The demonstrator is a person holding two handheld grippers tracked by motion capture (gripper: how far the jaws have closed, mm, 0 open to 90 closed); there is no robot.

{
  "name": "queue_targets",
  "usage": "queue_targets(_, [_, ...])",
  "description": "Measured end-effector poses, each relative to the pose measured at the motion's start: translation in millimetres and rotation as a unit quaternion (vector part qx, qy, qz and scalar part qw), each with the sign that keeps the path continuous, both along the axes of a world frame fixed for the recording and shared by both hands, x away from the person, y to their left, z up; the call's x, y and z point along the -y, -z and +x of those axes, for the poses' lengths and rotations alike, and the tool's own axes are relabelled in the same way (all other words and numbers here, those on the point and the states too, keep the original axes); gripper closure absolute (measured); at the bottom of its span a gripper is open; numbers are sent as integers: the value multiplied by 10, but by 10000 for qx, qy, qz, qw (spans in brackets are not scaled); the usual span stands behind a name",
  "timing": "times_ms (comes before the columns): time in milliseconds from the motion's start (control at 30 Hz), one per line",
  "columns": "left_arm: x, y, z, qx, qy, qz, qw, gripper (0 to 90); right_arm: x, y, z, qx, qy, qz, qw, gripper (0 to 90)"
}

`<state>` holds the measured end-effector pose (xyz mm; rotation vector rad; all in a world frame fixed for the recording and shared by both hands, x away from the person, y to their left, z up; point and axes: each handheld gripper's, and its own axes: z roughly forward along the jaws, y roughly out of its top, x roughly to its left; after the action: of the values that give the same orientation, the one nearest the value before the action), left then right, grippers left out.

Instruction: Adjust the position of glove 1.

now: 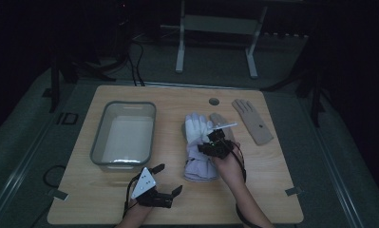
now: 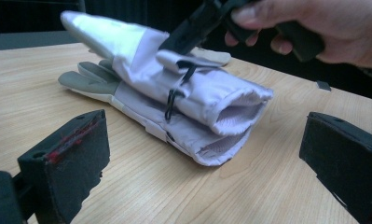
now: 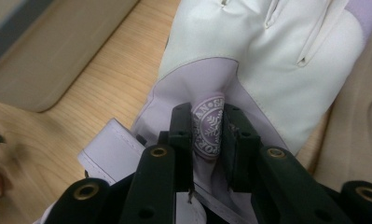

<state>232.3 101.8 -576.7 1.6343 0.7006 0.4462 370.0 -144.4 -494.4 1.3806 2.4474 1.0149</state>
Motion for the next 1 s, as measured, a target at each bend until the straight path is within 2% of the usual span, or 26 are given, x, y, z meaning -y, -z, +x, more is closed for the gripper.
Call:
queue_targets(100, [2,0,-1,10,1,13,10000,19,-13,74,19,-34,-31,-1,10000,744])
queue_targets(267, [1,-1,1,-5,0,20,10000,19,-61,140,35,-53,-70,-159,9998,731])
queue_targets(400, [3,-1,2,-5,-6,27,10000,19,-56,184,47,-86,-109,-113,9998,704])
queue_targets(500, [2,-1,3,-9,-2,16,10000,19,-33,136,39,-86,-151,-28,9998,667])
queue_targets(633, [3,-1,3,-10,1,4,10000,19,18,1,-2,131,-264,19,9996,630])
queue_targets(700, [4,-1,2,-11,4,15,10000,19,49,-60,-23,303,-311,9,9991,594])
queue_targets(767, [8,-1,1,-8,4,4,10000,19,98,-127,-41,476,-325,15,9983,517])
queue_targets(933, [19,-2,-9,50,-8,83,10000,19,253,-235,-63,546,-219,116,9982,336])
queue_targets(1000, [26,-4,-7,33,-37,111,9999,19,320,-255,-73,618,-223,158,9977,232])
